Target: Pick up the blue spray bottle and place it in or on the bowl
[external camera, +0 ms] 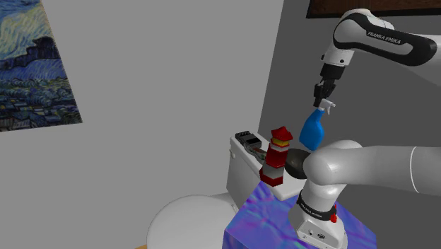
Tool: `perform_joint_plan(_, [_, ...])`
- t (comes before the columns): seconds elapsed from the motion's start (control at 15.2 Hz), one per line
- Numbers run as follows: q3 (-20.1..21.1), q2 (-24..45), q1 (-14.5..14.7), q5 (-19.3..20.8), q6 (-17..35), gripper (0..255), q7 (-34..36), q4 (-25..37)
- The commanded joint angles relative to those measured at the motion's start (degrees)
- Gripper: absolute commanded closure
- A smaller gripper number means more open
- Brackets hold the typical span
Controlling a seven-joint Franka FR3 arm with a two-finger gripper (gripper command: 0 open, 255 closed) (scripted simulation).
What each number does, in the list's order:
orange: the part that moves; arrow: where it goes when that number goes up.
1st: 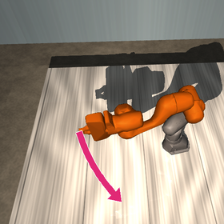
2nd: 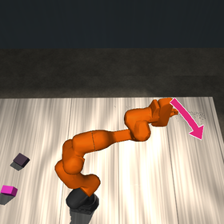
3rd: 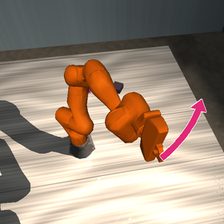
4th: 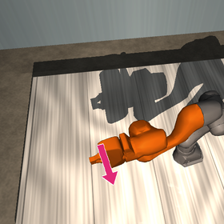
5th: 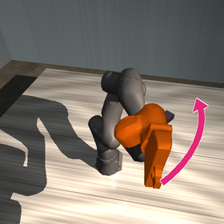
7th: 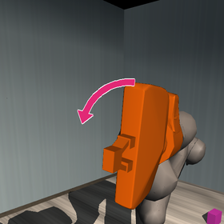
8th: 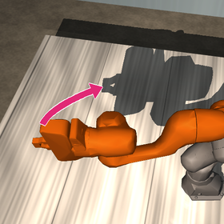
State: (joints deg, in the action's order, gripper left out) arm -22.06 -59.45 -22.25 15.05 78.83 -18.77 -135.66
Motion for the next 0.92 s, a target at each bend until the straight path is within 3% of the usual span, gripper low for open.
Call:
perform_joint_plan(0.0, [-0.3, -0.9, -0.3, 0.4, 1.2, 255, 0.0, -2.0])
perform_joint_plan(0.86, [-3.2, -4.6, -2.1, 3.4, 8.8, 255, 0.1, -13.4])
